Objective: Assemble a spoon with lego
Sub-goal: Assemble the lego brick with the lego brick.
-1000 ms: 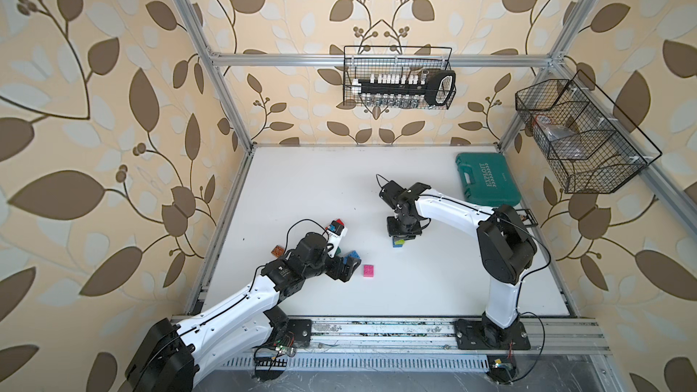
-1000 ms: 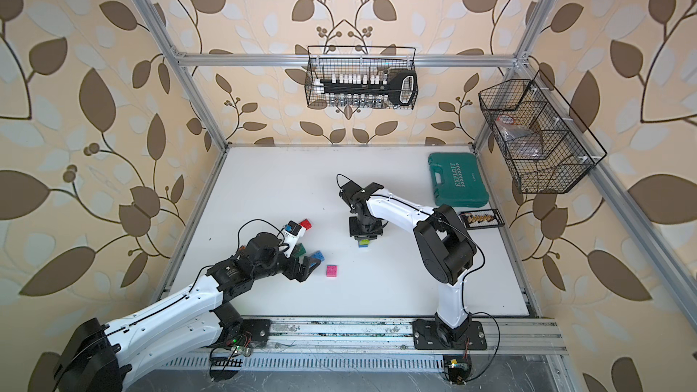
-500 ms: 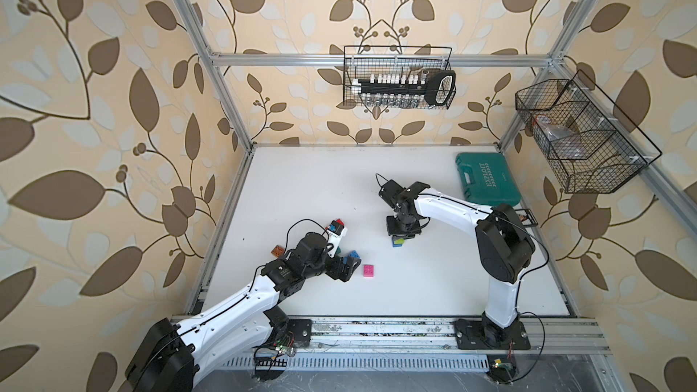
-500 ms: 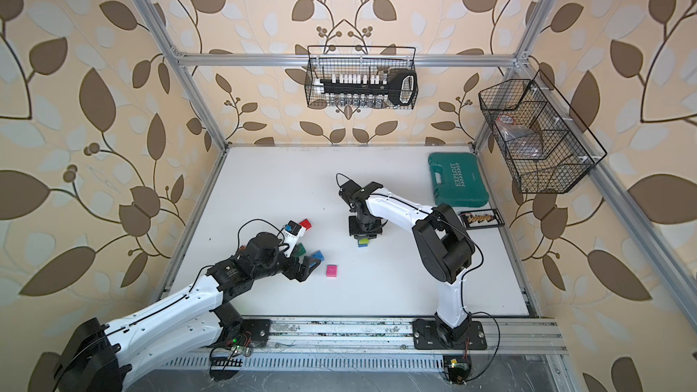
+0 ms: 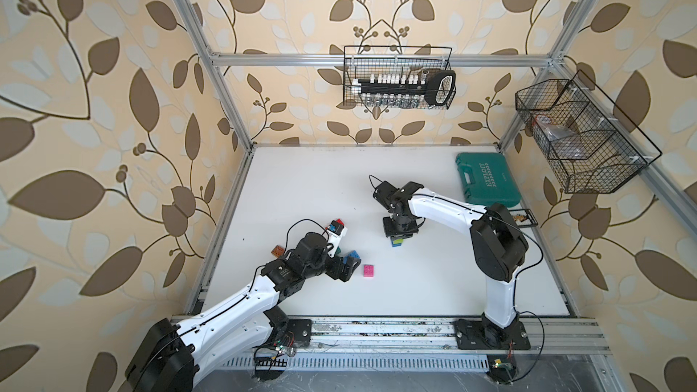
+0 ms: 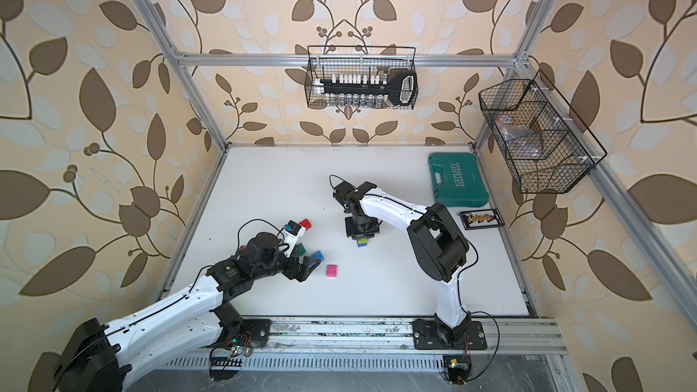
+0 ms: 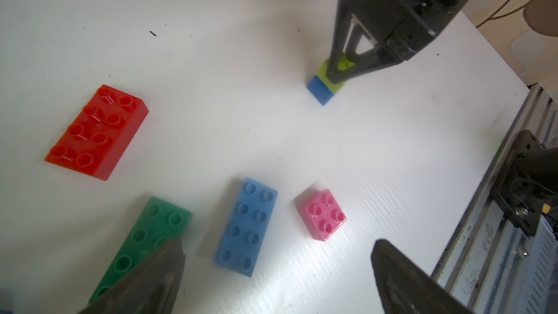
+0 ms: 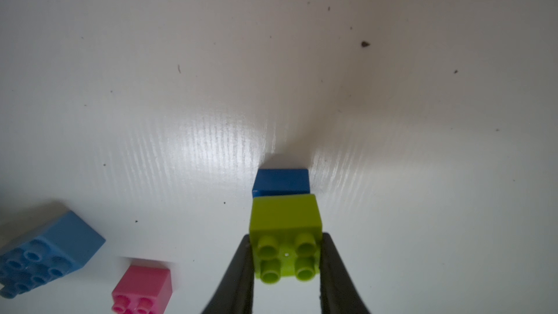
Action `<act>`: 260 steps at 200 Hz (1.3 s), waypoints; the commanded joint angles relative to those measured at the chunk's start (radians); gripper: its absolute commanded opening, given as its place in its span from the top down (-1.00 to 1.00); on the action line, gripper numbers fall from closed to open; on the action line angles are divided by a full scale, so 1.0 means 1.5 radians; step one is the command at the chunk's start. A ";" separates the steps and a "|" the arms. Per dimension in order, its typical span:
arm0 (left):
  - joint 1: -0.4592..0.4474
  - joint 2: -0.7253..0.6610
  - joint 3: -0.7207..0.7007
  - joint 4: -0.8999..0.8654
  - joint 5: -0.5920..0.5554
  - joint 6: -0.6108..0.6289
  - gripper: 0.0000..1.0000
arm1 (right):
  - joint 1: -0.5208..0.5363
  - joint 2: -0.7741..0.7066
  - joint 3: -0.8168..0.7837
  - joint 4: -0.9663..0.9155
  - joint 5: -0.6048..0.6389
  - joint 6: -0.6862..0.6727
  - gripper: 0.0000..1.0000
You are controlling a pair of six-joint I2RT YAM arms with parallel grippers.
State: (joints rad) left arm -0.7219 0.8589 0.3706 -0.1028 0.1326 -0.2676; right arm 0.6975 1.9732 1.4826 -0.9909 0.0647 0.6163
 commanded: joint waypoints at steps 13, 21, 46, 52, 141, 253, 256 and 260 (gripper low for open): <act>-0.008 -0.007 0.002 0.014 -0.011 0.001 -0.98 | 0.019 0.052 -0.049 0.022 0.011 -0.002 0.62; -0.008 -0.006 0.002 0.013 -0.012 0.001 -0.98 | 0.018 0.056 -0.048 0.020 0.010 -0.008 0.62; -0.008 -0.002 0.004 0.012 -0.014 0.000 -0.98 | 0.021 0.053 -0.047 0.012 0.020 -0.021 0.62; -0.008 -0.002 0.004 0.012 -0.016 -0.001 -0.98 | 0.024 0.050 -0.042 0.007 0.030 -0.023 0.62; -0.008 -0.001 0.003 0.012 -0.018 -0.002 -0.98 | 0.030 0.012 0.009 -0.030 0.038 -0.025 0.62; -0.008 -0.002 0.004 0.012 -0.020 -0.003 -0.98 | 0.029 -0.021 0.011 -0.027 0.021 -0.025 0.62; -0.008 -0.002 0.004 0.012 -0.021 -0.003 -0.98 | 0.029 -0.022 0.011 -0.025 0.019 -0.025 0.62; -0.008 -0.002 0.003 0.012 -0.020 -0.003 -0.98 | 0.029 -0.022 0.011 -0.025 0.019 -0.024 0.62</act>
State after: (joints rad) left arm -0.7219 0.8593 0.3706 -0.1032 0.1104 -0.2684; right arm 0.7387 1.9705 1.4918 -1.0134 0.1074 0.5823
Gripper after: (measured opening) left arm 0.989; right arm 0.278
